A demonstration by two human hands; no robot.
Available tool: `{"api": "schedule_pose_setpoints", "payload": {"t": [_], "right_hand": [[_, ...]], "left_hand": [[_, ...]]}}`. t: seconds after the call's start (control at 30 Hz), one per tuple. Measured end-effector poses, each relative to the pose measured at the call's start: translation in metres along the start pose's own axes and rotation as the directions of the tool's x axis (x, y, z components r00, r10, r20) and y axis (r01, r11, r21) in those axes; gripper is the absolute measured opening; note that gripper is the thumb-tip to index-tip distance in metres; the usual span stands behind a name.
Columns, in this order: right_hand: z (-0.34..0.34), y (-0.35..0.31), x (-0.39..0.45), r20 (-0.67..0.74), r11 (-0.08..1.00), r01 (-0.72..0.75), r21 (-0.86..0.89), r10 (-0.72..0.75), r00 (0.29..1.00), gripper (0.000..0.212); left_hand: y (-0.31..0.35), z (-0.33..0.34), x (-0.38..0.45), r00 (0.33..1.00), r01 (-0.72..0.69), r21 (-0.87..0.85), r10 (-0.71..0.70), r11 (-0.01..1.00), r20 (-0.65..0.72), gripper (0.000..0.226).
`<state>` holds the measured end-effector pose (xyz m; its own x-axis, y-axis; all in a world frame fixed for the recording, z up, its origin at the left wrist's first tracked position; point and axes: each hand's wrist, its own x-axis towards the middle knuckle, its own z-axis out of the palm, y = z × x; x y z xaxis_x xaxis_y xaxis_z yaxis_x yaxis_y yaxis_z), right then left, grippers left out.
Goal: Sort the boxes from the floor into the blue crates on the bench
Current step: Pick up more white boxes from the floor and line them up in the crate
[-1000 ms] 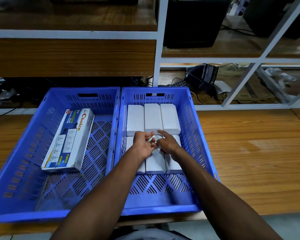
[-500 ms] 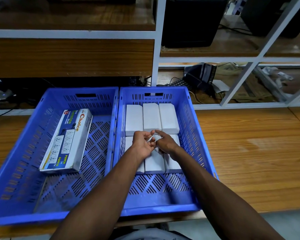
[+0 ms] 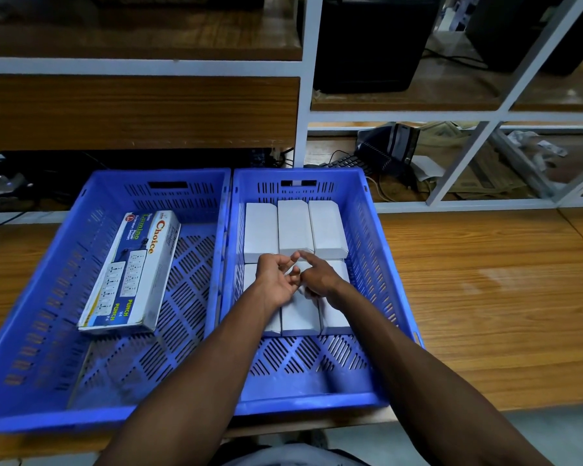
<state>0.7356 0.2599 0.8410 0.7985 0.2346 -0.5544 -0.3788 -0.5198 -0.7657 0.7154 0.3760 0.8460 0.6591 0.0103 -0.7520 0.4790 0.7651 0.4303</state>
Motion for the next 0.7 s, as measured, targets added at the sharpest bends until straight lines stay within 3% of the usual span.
{"api": "schedule_pose_setpoints", "payload": {"t": [0.17,0.23,0.33,0.37,0.5,0.6,0.7], "right_hand": [[-0.002,0.002,-0.002,0.034,0.999,-0.034,-0.015,0.034,0.999,0.072],[-0.006,0.001,-0.007,0.028,0.997,-0.069,-0.02,0.07,0.997,0.056],[-0.014,0.004,-0.006,-0.057,0.987,-0.159,-0.02,0.158,0.986,0.016],[-0.017,0.007,-0.004,-0.096,0.983,-0.181,-0.023,0.178,0.979,0.015],[-0.024,0.018,-0.001,-0.164,0.987,-0.158,0.019,0.159,0.974,0.029],[-0.027,0.019,-0.003,-0.141,0.991,-0.131,0.026,0.134,0.981,0.063],[-0.028,0.016,-0.008,-0.115,0.992,-0.125,-0.003,0.124,0.986,0.078]], "left_hand": [[0.001,-0.002,0.0,1.0,0.002,0.029,-0.002,1.0,0.008,0.022],[0.002,-0.002,-0.001,1.0,0.002,0.042,-0.003,0.999,0.006,0.021],[0.003,0.001,-0.003,1.0,0.003,0.088,-0.002,0.996,-0.017,0.023],[0.002,0.003,-0.005,1.0,0.007,0.098,-0.005,0.995,-0.017,0.023],[-0.002,0.014,-0.016,0.999,0.021,0.111,-0.024,0.994,0.028,0.018],[-0.005,0.021,-0.02,0.998,0.024,0.099,-0.029,0.995,0.049,0.015],[-0.005,0.021,-0.023,0.999,0.017,0.089,-0.021,0.996,0.042,0.014]]}}
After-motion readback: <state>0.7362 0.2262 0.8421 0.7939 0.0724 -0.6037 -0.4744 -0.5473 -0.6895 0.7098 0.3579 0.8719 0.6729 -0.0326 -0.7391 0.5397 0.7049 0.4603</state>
